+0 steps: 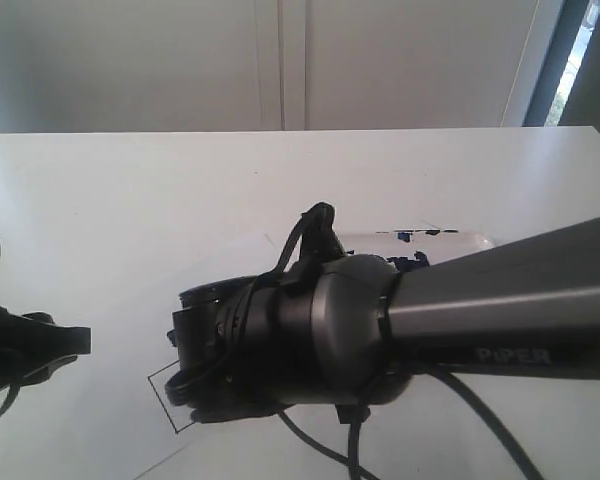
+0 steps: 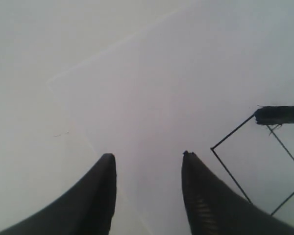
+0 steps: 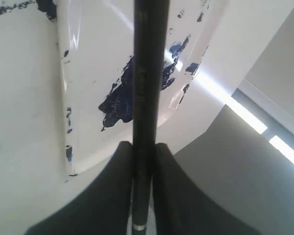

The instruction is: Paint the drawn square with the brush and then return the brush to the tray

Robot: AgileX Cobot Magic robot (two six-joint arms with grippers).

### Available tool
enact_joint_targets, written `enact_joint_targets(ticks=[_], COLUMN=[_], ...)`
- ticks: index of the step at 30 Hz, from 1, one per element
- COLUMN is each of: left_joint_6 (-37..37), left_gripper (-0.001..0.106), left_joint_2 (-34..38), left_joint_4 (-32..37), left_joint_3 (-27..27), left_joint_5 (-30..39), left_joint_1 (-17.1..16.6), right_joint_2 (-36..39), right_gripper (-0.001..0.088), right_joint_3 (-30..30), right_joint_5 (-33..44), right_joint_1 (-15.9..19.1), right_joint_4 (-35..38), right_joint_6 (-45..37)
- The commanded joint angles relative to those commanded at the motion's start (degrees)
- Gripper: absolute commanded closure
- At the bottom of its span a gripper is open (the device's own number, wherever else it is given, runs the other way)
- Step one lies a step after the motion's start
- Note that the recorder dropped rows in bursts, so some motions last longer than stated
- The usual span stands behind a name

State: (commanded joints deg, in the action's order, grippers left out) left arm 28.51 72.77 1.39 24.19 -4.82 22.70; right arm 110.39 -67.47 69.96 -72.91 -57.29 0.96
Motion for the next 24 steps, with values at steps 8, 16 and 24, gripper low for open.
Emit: enact_joint_targets(ticks=[8,16,24], left_joint_6=[-0.01,-0.01,0.12], left_gripper=[0.057,0.057,0.057], left_joint_2=[6.45,11.30,13.65], left_joint_4=[0.00,0.00,0.00], left_joint_3=[0.62,0.62,0.62], left_joint_5=[-1.70,-2.64,-2.64], left_joint_1=[0.79,0.79,0.79], right_joint_2=[2.27,2.53,3.08], right_gripper=[0.0868,0.0868,0.0868], right_joint_3=[0.00,0.00,0.00], right_joint_5=[0.00,0.00,0.00], right_joint_1=[-0.20,-0.31,-1.36], right_joint_4=[-0.72,-0.83,-0.10], right_joint_6=[-0.96,-0.96,-0.96])
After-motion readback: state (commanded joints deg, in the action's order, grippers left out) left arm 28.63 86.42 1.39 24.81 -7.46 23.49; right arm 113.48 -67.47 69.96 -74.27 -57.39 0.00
